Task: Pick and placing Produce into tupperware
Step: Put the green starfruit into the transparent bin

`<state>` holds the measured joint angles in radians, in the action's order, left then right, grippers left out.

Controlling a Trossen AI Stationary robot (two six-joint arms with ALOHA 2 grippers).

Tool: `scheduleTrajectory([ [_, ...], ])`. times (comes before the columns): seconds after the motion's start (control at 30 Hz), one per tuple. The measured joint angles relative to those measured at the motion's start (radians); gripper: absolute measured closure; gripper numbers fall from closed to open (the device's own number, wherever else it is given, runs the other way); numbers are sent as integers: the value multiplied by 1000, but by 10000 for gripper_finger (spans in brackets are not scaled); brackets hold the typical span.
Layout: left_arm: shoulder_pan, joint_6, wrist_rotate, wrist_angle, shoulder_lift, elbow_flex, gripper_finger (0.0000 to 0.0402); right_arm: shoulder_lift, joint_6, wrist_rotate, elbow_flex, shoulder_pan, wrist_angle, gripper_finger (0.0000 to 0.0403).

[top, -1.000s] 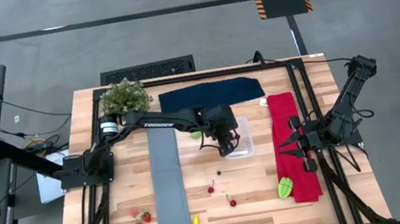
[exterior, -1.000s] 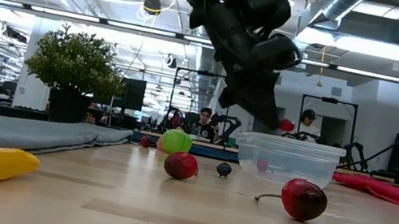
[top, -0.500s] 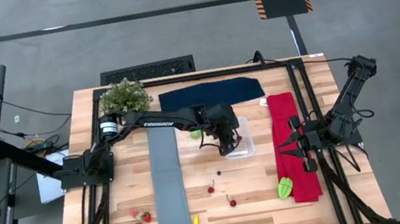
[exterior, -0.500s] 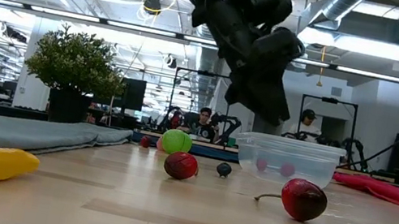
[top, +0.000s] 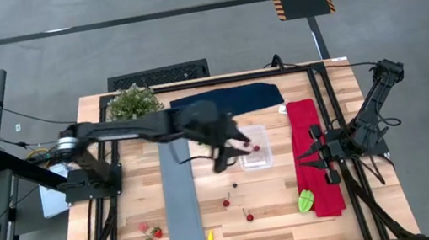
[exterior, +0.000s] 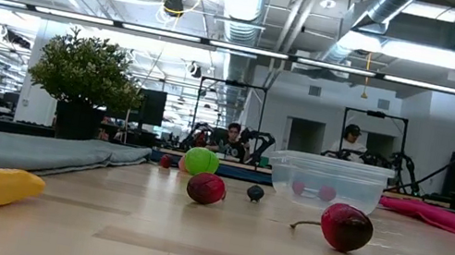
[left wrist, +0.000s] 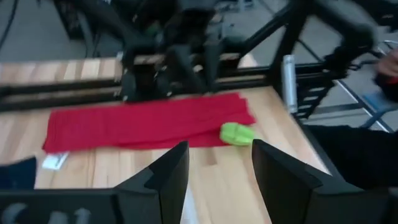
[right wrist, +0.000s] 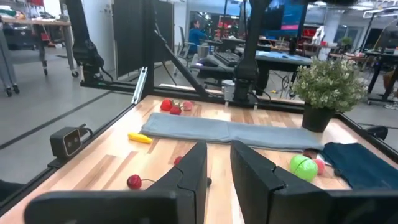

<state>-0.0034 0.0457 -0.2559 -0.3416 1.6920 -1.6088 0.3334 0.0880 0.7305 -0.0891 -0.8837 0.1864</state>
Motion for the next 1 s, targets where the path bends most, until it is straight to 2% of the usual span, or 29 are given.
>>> scheduleTrajectory([
  [0.1,-35,26,4,67,-136,111,235,0,-34,-1,0,0,-5,308],
  [0.23,-78,41,19,272,-350,354,235,0,-46,-26,0,0,-6,308],
  [0.37,-123,17,143,446,-549,612,235,0,-62,-27,0,0,-3,308],
  [0.5,-177,-28,252,617,-677,837,235,0,-63,-27,0,0,2,308],
  [0.6,-212,-39,289,770,-718,960,235,0,-63,-27,0,8,8,308],
  [0.7,-237,-38,290,836,-723,1038,235,8,-63,-57,0,16,10,308],
  [0.83,-257,-50,290,926,-694,1095,235,30,-58,-76,0,23,8,308],
  [1.0,-291,-47,290,995,-633,1102,235,75,-65,-80,-3,29,-7,308],
])
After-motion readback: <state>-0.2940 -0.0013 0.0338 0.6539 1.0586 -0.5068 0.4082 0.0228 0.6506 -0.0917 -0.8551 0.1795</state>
